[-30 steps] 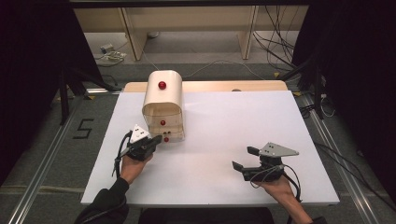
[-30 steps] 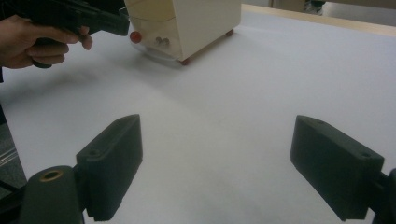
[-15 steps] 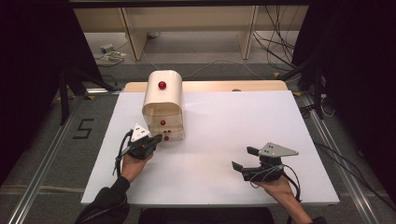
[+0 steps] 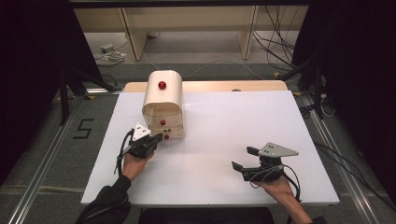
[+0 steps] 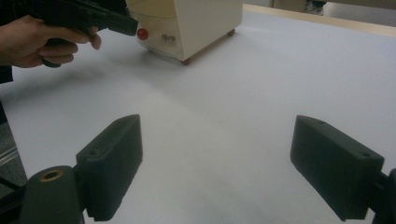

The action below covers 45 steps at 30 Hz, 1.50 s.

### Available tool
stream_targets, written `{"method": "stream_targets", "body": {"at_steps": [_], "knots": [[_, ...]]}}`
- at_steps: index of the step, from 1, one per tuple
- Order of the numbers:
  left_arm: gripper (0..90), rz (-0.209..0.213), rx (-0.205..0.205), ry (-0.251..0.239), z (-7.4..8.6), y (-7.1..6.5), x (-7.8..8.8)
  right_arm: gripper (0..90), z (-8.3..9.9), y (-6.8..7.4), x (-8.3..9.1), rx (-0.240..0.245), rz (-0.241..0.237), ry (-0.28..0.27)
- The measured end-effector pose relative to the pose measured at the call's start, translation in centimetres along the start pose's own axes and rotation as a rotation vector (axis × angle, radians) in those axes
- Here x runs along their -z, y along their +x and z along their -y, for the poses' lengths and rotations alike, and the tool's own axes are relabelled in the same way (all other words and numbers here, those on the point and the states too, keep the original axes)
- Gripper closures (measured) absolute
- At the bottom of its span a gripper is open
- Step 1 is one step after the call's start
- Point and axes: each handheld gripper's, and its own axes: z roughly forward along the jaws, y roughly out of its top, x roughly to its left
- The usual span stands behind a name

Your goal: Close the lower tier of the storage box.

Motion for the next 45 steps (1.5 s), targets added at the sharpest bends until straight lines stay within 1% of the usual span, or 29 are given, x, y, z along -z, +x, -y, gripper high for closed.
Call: {"method": "stream_targets", "body": {"at_steps": [3, 9, 15, 25, 34, 38, 43, 45], "knots": [[89.1, -0.001, 0.004, -0.002, 0.0, 0.1, -0.1, 17.4, 0.0, 0.0, 0.0, 0.002, 0.000, 0.001], [89.0, 0.003, -0.004, -0.002, 0.0, 0.2, -0.1, 17.4, 0.0, 0.0, 0.0, 0.003, 0.000, 0.001], [89.0, 0.004, -0.002, -0.002, 0.0, 0.3, -0.1, 17.5, 0.0, 0.0, -0.1, 0.000, -0.002, 0.002], [86.9, 0.023, 0.021, -0.011, -0.1, 0.5, 0.1, 17.4, 0.0, 0.0, -0.1, -0.004, -0.003, 0.004], [80.0, 0.049, 0.037, -0.012, -0.2, 0.5, 0.5, 17.4, 0.0, 0.0, -0.1, -0.002, -0.001, 0.001], [77.4, 0.066, 0.046, -0.019, -0.3, 0.4, 0.8, 17.4, 0.0, 0.0, -0.1, -0.002, -0.005, -0.002], [72.3, 0.091, 0.044, -0.024, -0.5, 0.3, 1.3, 17.4, 0.0, 0.0, 0.0, -0.001, -0.004, -0.003], [69.5, 0.107, 0.048, -0.026, -0.5, 0.3, 1.4, 17.4, 0.0, 0.0, 0.0, -0.002, -0.004, -0.004]]}}
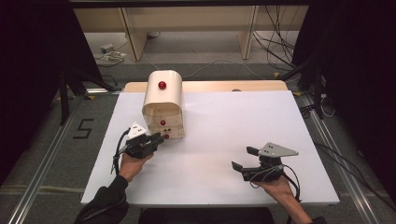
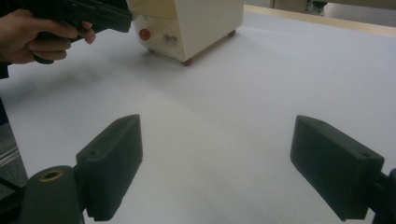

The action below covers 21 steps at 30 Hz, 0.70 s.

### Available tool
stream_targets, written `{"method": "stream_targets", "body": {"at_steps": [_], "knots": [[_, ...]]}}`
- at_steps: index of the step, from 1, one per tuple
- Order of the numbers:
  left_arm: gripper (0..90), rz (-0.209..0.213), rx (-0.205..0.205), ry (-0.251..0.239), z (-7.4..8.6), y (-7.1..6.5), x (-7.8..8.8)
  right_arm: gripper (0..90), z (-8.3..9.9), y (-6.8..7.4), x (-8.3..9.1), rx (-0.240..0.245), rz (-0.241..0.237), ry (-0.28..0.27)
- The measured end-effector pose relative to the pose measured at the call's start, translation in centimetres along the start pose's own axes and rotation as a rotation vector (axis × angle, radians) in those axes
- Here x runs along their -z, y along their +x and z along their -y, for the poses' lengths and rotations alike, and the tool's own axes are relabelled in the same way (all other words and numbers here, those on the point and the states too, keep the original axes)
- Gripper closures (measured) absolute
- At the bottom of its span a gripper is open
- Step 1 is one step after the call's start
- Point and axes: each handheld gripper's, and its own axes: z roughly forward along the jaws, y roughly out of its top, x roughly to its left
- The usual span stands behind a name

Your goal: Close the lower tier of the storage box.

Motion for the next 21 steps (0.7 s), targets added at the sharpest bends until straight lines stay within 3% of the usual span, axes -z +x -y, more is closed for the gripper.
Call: {"method": "stream_targets", "body": {"at_steps": [5, 12, 21], "knots": [[61.8, 0.052, 0.009, -0.009, -0.2, -0.2, 0.5, 17.4, 0.0, 0.1, 0.0, 0.001, 0.001, 0.001], [43.7, 0.078, 0.008, -0.008, -0.6, -1.0, 0.6, 17.4, 0.0, 0.1, 0.1, 0.001, 0.001, -0.003], [28.3, 0.111, 0.022, -0.034, -0.9, -1.6, 1.1, 17.4, 0.0, 0.1, 0.1, 0.001, 0.000, -0.005]]}}
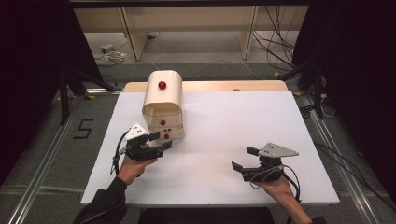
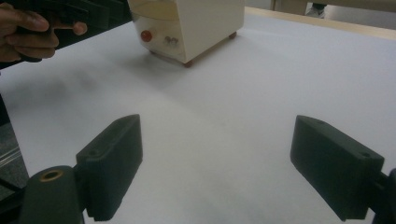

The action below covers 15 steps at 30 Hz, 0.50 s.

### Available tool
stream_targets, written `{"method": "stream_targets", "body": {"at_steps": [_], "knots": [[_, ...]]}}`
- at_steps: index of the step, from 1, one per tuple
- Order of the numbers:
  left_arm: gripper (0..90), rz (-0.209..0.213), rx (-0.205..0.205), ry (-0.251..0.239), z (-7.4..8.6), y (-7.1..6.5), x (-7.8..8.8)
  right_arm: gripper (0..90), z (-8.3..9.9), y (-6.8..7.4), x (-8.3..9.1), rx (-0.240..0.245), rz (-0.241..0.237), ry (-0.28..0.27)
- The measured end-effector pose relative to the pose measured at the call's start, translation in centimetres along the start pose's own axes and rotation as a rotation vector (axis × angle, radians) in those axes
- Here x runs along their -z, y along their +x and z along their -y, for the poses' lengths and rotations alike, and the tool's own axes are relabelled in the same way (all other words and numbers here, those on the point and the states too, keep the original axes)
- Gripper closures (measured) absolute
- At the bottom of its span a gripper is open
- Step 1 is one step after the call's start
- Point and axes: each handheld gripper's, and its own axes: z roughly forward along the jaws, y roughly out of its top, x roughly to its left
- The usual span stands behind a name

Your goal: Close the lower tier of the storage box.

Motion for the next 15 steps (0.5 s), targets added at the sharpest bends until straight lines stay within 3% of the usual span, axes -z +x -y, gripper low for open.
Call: {"method": "stream_targets", "body": {"at_steps": [15], "knots": [[21.7, 0.035, -0.009, -0.035, -0.3, -1.4, 0.8, 17.4, 0.0, 0.1, 0.1, 0.005, -0.002, -0.006]]}}
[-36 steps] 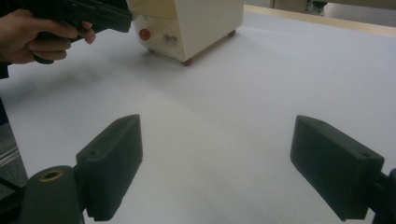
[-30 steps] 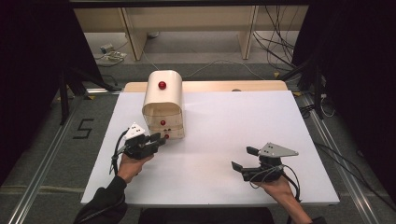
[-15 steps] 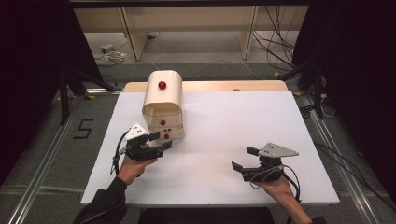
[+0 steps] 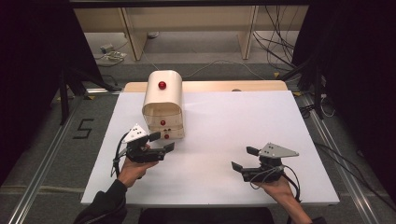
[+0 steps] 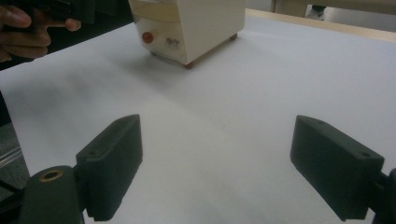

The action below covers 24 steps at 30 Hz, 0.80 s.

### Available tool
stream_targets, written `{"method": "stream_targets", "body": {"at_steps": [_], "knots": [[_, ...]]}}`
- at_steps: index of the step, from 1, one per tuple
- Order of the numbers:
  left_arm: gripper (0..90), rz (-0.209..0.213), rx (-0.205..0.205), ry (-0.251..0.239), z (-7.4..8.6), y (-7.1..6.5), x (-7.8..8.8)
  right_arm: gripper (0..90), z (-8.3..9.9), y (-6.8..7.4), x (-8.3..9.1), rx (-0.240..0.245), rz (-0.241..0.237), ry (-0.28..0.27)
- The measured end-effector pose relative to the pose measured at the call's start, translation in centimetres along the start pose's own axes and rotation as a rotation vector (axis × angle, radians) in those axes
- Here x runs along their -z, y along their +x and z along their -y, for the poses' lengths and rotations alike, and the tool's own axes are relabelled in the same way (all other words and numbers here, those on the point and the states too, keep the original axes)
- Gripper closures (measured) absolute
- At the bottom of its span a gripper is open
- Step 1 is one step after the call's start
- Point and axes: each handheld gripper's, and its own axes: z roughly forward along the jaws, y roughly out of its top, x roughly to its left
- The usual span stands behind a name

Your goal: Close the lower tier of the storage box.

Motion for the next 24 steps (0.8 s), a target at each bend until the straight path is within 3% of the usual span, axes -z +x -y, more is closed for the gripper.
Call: {"method": "stream_targets", "body": {"at_steps": [9, 24], "knots": [[20.2, 0.015, -0.016, -0.019, -0.1, -0.9, 0.5, 17.4, 0.0, 0.0, 0.1, -0.002, -0.001, -0.005], [17.5, 0.062, -0.067, -0.010, 0.0, -2.4, 1.0, 17.5, 0.0, 0.0, 0.4, -0.009, -0.012, -0.017]]}}
